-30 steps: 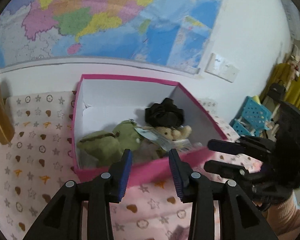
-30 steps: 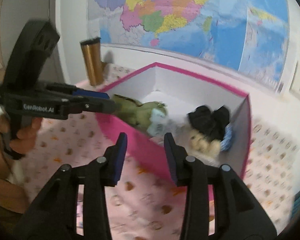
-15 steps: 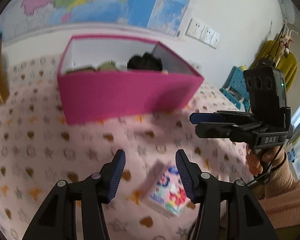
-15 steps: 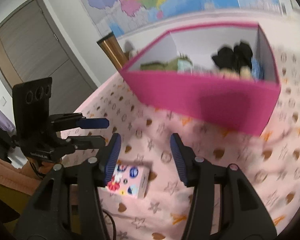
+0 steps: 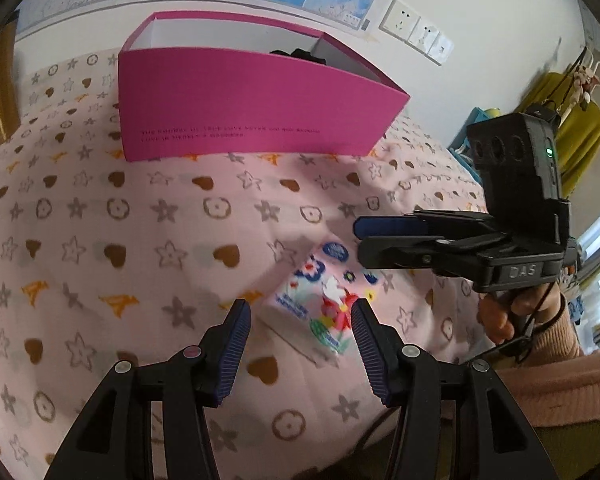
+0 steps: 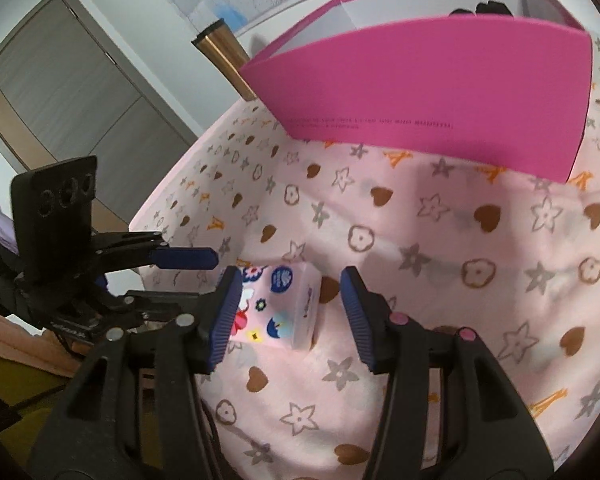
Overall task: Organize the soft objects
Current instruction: 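Reach the right tool to the pink floral tissue pack and grasp it, then lift the floral tissue pack with the right tool toward the box rim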
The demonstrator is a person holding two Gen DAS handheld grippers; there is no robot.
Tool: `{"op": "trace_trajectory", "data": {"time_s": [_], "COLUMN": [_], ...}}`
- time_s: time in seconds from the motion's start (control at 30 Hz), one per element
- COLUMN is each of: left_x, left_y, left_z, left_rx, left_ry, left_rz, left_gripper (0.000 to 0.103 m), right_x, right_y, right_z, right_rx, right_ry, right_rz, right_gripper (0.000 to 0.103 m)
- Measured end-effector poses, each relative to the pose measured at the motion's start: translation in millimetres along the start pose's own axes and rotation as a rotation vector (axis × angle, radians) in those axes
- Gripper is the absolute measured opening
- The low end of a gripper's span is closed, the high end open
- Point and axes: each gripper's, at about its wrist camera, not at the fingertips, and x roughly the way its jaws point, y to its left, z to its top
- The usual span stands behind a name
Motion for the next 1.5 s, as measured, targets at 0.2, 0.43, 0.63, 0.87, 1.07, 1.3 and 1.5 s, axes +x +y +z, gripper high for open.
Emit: {"op": "trace_trajectory", "data": {"time_s": [0.2,0.43,0.63,0.87,1.07,1.3,1.5], "left_x": [6.4,11.3,15.0,19.2,18.5,15.4,16.4], "left_y": [-7.3,-10.9,-11.1,-18.6,-24.2,-30.6,-35.0], "left_z": [-8.3,-9.2,-3.7,8.6,20.8,35.2,46.0], "left_rx": [0.0,0.007,0.01,0.043,0.074,0.111,0.125], "left_ry": [0.034,0.051,0.045,0.034,0.023,-0.008,-0.023], "left_rz": [-0.022,-0.036,-0.044,-0.054,-0.066,-0.062,-0.064], "left_gripper": [0.048,0.032,0.032,0.032,0.032,0.032,0.032], "right_x": [8.5,10.1,7.1,-6.8,-25.9,-41.7,-49.8], "right_y": [-2.5,-1.2,0.0,-1.9,-2.8,-2.9,-4.7], "right_z": [-4.7,-10.0,-13.8,-15.8,-12.2,-7.5,-2.7], "right_rx": [0.016,0.023,0.023,0.043,0.056,0.066,0.075], "right_ry": [0.014,0.017,0.015,-0.025,-0.074,-0.122,-0.152], "right_rz": [0.026,0.032,0.007,-0.032,-0.058,-0.069,-0.076], "right_gripper": [0.053,0.05,0.041,0.04,0.04,0.04,0.04]}}
